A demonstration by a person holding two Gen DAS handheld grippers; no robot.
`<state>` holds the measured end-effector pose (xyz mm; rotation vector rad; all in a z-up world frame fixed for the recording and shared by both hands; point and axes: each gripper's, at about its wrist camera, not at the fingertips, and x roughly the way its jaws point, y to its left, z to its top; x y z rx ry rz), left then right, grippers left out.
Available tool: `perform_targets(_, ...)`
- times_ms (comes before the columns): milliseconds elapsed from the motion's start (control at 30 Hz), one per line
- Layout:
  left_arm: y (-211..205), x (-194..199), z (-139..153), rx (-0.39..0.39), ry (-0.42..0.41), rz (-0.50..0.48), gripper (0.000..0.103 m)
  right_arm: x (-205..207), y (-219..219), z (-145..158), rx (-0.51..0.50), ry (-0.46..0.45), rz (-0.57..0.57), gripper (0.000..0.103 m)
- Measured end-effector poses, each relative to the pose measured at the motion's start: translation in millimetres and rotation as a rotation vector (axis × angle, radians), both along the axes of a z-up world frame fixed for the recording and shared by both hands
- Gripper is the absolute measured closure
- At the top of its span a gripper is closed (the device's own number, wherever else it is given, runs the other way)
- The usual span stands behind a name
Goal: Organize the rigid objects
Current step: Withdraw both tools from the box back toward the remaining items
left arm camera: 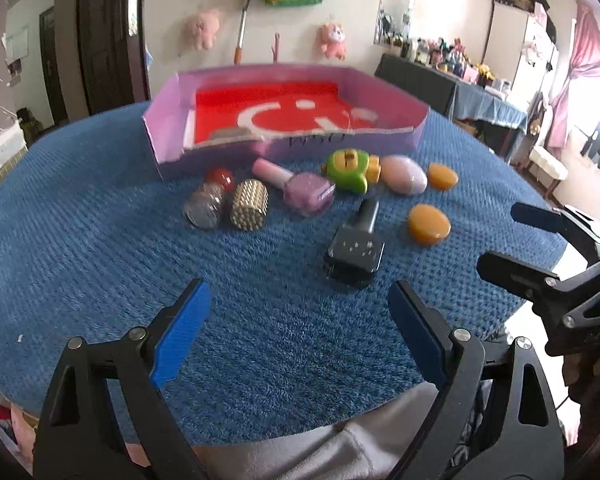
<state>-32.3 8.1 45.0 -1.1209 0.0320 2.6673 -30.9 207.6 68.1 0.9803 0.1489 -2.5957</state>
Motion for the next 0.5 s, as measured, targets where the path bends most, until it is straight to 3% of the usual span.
perform_targets(400,12,-26,-13,-0.008,-0.059,-0.05,0.012,-30,0,-22,-0.002,-0.086,0.031,0.001)
perform_targets(500,17,-32,-15,-0.028,-0.067,-0.055,0.013,-36,-3,-25,0.008,-0.092,0.043,0.007)
